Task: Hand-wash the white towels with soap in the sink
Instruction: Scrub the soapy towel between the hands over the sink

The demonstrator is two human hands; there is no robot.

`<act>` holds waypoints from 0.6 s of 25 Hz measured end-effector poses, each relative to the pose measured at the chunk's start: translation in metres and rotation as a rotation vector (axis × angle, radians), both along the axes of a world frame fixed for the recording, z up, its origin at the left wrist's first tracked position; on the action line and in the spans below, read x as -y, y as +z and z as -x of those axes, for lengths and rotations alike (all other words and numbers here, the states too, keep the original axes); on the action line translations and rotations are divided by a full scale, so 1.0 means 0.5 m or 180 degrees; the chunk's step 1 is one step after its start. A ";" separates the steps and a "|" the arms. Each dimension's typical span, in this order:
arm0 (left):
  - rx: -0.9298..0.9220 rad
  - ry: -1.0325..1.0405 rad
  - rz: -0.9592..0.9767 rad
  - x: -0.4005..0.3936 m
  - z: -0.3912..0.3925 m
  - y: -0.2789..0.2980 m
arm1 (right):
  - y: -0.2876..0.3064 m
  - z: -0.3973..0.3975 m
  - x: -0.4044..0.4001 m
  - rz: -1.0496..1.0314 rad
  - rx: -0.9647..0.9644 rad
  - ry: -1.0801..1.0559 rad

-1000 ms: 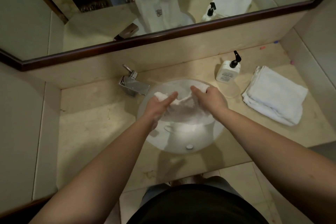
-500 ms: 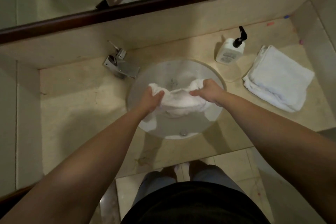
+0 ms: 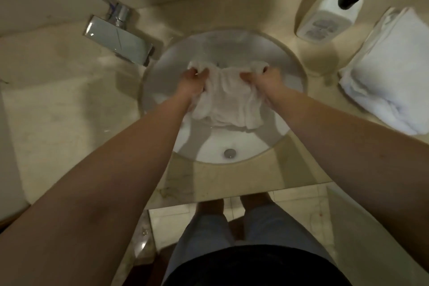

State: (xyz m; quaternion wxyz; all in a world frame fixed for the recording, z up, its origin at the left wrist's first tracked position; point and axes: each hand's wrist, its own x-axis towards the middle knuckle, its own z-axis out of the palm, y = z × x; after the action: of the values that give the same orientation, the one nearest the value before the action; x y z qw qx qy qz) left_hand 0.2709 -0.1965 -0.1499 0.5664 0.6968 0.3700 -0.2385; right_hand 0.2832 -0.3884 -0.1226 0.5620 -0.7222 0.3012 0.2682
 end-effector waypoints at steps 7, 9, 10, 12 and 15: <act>-0.0349 -0.0289 -0.0785 0.024 0.011 -0.098 | -0.147 0.010 -0.004 0.0999 -0.0184 0.0835; -0.0102 -0.0391 -0.1053 0.033 0.045 -0.118 | -0.170 0.037 0.001 0.1035 -0.0306 0.0701; -0.0076 -0.0430 -0.1126 0.037 0.052 -0.123 | -0.170 0.043 0.003 0.1126 -0.0389 0.0752; -0.0310 -0.0489 -0.1109 0.041 0.057 -0.128 | -0.173 0.039 0.009 0.1324 -0.0445 0.0796; -0.0219 -0.0388 -0.1027 0.037 0.051 -0.115 | -0.146 0.032 0.002 0.1010 -0.0009 0.0536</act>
State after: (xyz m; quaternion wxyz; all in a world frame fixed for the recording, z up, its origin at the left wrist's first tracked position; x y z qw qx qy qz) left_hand 0.2457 -0.2150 -0.2072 0.4186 0.7912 0.3798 -0.2336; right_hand 0.2671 -0.3891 -0.1954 0.4161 -0.8241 0.2790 0.2643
